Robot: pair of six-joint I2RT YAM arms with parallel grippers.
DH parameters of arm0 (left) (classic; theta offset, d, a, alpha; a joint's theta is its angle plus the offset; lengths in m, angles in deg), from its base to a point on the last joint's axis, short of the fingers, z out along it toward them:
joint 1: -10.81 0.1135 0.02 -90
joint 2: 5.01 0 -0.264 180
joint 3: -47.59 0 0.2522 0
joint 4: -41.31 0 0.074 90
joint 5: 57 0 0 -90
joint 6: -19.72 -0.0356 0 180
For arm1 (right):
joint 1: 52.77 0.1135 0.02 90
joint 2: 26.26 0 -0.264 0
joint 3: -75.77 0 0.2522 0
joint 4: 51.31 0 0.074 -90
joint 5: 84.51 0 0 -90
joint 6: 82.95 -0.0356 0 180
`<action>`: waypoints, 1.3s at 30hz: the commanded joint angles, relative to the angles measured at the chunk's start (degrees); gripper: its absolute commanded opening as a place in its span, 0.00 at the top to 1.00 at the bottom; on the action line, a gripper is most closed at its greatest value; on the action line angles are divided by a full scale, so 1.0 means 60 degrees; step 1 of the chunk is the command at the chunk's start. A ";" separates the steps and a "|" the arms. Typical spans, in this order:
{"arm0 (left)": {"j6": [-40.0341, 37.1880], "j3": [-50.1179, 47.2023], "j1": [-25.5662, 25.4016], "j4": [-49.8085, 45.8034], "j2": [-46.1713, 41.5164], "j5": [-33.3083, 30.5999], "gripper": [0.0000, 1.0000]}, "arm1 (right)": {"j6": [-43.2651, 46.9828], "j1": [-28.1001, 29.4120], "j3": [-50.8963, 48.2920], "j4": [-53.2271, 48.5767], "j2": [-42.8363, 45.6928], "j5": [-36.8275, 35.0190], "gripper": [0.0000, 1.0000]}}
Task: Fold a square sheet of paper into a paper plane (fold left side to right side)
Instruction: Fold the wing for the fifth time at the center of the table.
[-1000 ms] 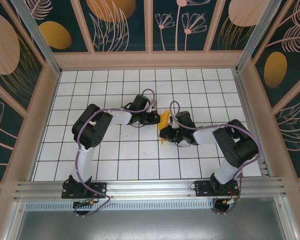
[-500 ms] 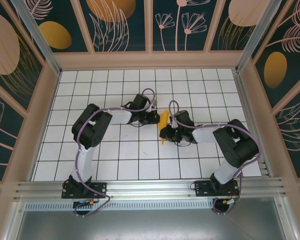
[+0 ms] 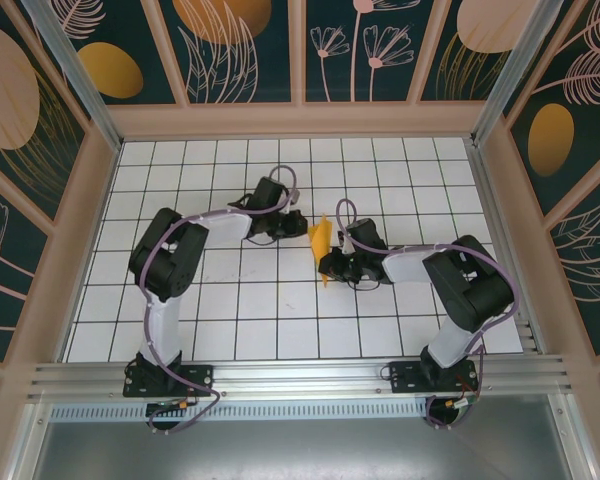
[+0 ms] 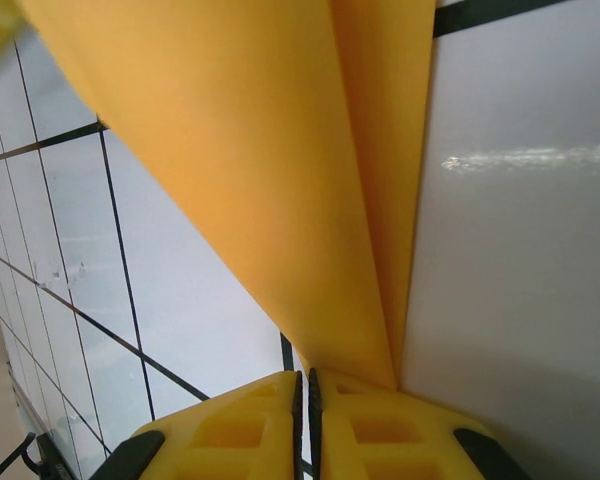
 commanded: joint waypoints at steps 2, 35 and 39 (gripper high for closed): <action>-0.0132 -0.0280 0.0107 0.0134 -0.1126 0.0027 0.85 | 0.0064 0.0062 -0.0291 -0.1114 -0.0701 -0.0437 0.86; 0.0299 0.0411 -0.1031 0.0699 0.0868 0.0764 0.88 | 0.0132 0.0052 -0.0207 -0.1185 -0.0759 -0.0416 0.86; 0.0269 0.0543 -0.0978 0.0719 0.1149 0.0667 0.88 | 0.0160 0.0058 -0.0203 -0.1217 -0.0755 -0.0407 0.86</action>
